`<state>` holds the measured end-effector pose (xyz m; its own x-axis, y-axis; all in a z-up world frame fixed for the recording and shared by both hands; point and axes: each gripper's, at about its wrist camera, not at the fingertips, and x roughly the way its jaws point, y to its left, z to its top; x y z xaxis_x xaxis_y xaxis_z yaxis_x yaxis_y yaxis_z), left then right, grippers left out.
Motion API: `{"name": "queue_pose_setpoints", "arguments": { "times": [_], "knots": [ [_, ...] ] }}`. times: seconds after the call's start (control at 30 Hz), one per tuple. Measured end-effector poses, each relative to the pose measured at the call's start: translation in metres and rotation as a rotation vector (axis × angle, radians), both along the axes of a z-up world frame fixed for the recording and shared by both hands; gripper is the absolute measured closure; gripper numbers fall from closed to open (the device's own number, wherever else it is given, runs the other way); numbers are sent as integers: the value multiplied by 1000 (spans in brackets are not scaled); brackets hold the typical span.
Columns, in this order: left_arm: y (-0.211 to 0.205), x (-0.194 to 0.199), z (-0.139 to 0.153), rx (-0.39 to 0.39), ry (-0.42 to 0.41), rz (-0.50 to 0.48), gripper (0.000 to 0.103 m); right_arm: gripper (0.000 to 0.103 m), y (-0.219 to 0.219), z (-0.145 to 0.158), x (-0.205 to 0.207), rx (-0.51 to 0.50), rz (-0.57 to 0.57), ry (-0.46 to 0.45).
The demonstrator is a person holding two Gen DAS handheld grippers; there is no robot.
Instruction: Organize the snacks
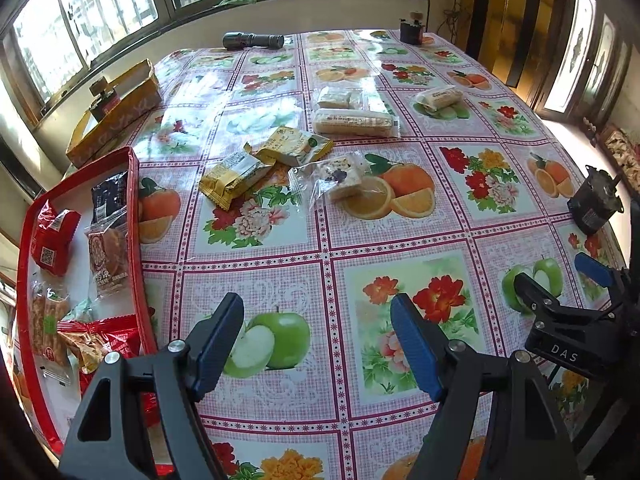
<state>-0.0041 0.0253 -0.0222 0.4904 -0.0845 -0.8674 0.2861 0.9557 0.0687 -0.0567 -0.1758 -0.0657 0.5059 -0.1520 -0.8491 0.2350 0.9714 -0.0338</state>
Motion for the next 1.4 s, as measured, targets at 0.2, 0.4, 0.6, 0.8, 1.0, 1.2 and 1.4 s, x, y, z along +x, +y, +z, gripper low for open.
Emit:
{"name": "queue_pose_setpoints", "arguments": {
  "times": [0.2,0.4,0.6,0.8,1.0,1.2,1.4],
  "knots": [
    [3,1,0,-35,10,-18,27,0,0,0,0,0,0,0],
    [13,0,-9,-35,26,-6,27,0,0,0,0,0,0,0],
    [12,2,-10,-17,30,-36,27,0,0,0,0,0,0,0],
    [12,1,-10,-4,1,-40,27,0,0,0,0,0,0,0],
    [10,-1,-10,-64,23,-63,27,0,0,0,0,0,0,0],
    [13,-3,-10,-63,0,-53,27,0,0,0,0,0,0,0],
    [13,-5,-15,-6,11,-62,27,0,0,0,0,0,0,0]
  ]
}}
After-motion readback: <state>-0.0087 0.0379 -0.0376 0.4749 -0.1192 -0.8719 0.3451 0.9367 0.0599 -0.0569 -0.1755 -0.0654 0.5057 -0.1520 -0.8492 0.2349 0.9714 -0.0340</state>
